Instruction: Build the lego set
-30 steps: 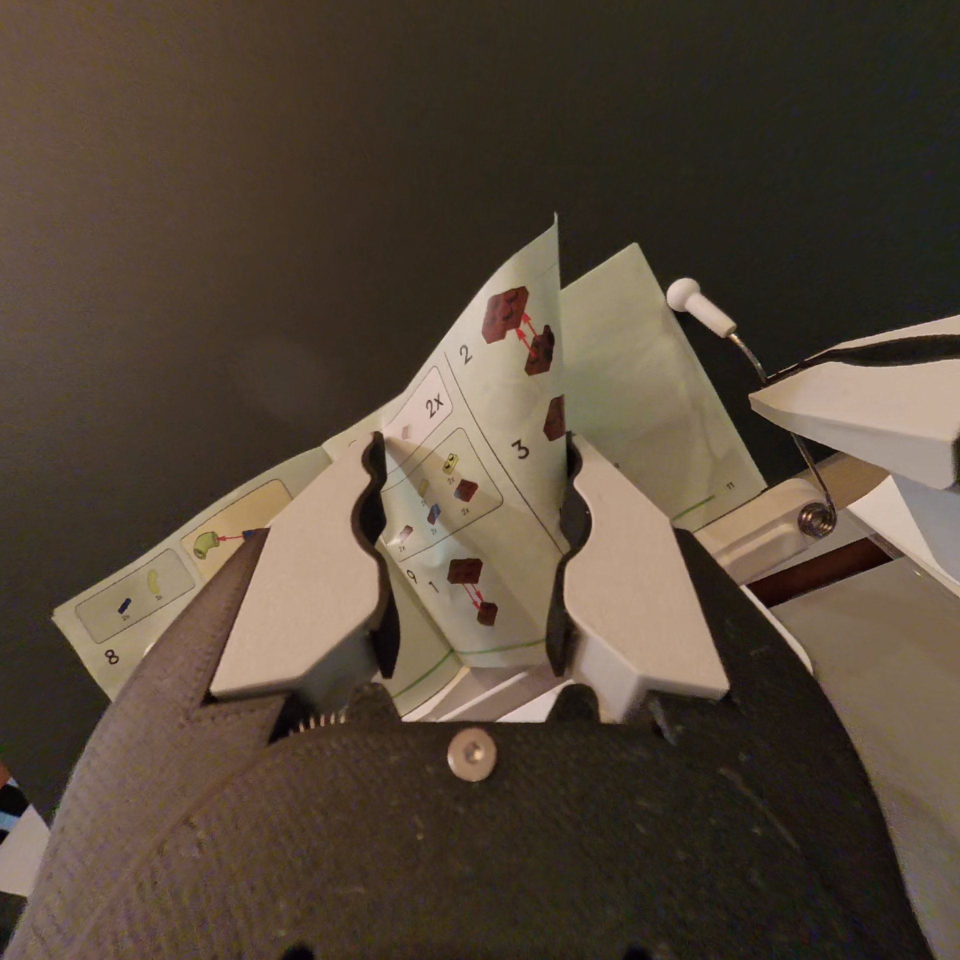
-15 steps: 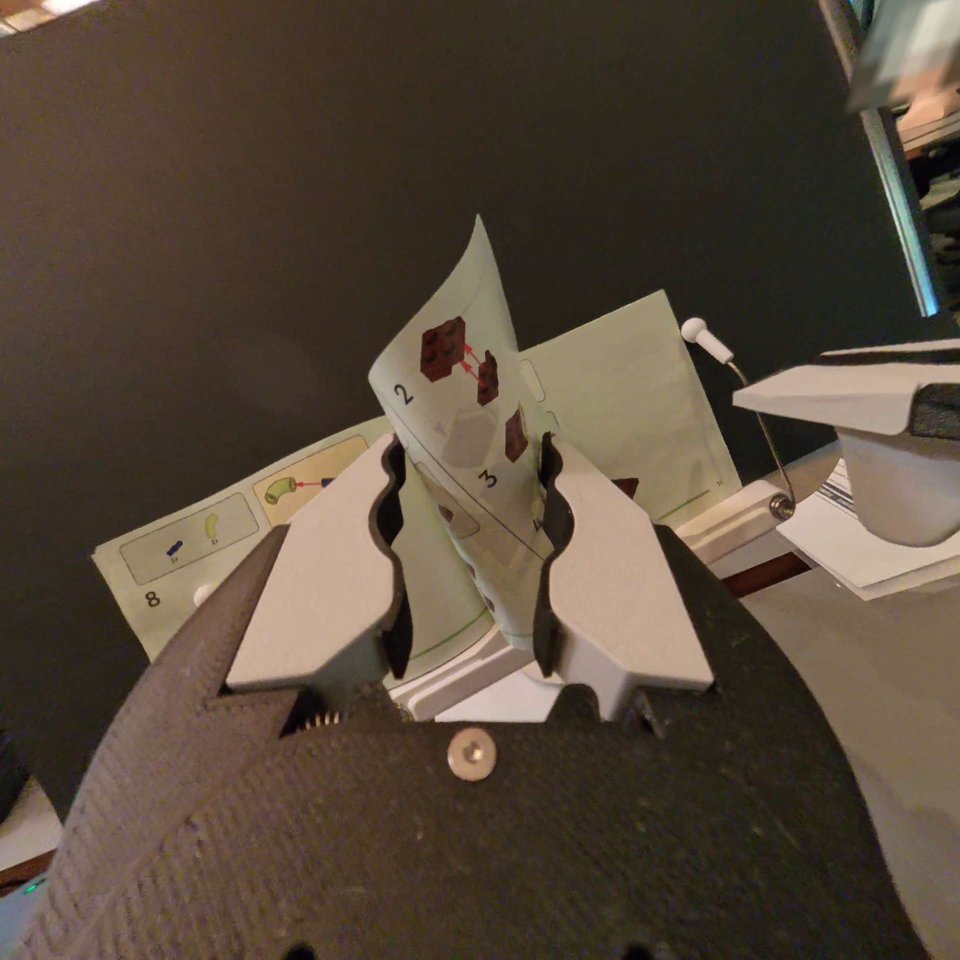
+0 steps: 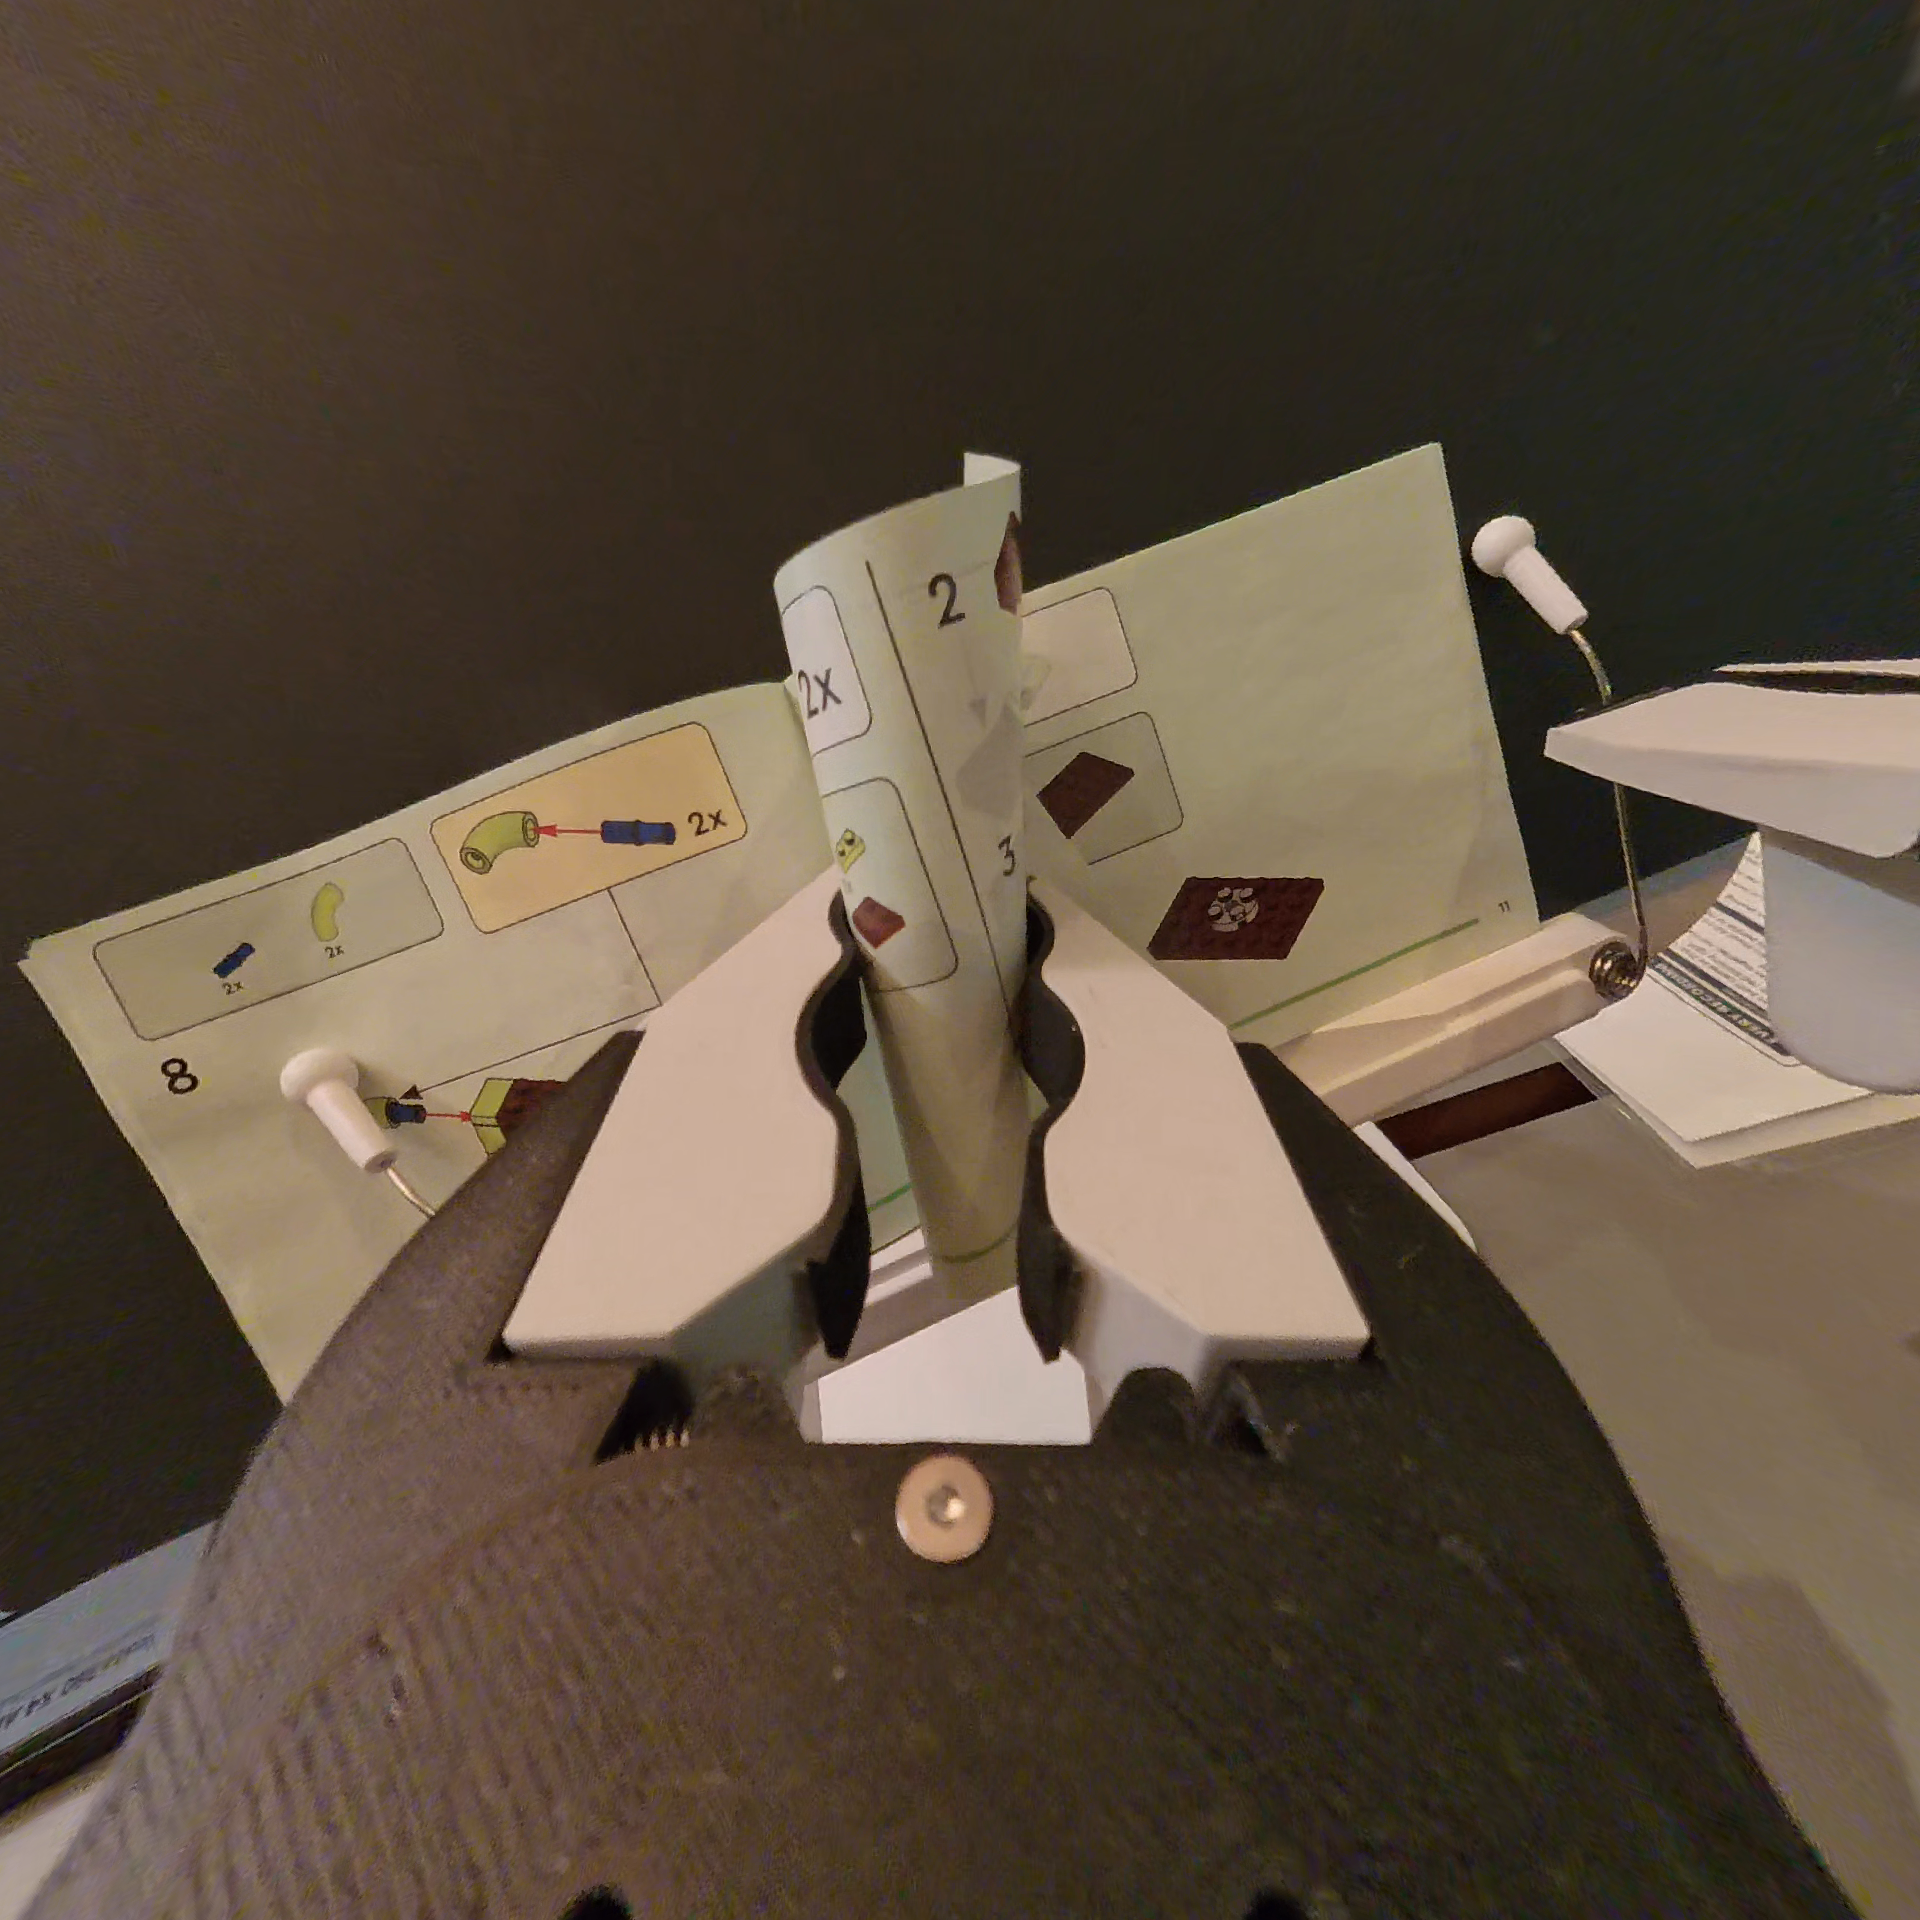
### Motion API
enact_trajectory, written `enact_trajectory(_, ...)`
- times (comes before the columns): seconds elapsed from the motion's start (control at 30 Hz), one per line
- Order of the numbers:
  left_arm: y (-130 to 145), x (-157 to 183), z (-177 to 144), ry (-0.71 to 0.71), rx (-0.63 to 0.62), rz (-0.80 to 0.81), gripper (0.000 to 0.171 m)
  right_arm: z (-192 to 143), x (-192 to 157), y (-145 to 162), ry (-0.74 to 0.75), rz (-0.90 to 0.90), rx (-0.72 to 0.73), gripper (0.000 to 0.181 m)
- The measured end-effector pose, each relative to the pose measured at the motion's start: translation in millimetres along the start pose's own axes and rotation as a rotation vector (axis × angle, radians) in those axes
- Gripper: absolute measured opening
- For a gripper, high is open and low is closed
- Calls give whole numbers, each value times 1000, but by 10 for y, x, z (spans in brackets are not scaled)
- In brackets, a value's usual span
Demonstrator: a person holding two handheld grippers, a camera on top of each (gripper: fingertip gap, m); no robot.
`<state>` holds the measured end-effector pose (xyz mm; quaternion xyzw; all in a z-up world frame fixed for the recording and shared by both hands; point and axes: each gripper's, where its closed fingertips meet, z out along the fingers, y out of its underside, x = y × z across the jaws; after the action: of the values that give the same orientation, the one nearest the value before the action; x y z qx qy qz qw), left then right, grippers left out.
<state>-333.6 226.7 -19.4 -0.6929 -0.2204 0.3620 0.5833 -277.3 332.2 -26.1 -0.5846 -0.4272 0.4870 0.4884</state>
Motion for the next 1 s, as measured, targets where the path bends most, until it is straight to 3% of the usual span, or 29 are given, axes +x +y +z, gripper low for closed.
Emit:
enact_trajectory(0.3,15,-23,21,-10,7,-28,23,7,-161,35,13,-282,-59,0)
enact_trajectory(0.4,13,-22,8,46,13,-72,24,20,-168,49,52,-329,-90,0)
enact_trajectory(0.5,0,33,-70,188,27,-136,37,8,-194,-5,53,-268,-109,7)
enact_trajectory(0.6,11,-44,-198,253,37,-194,41,-73,-359,-185,-31,-208,-56,37)
enact_trajectory(0.7,72,-235,-319,223,21,-175,56,-130,-614,-351,-131,-188,30,37)
enact_trajectory(0.73,87,-294,-364,219,16,-159,54,-123,-720,-344,-180,-173,35,36)
enact_trajectory(1.0,-19,-402,-756,382,71,-209,54,50,-1506,60,-465,-69,-109,30)
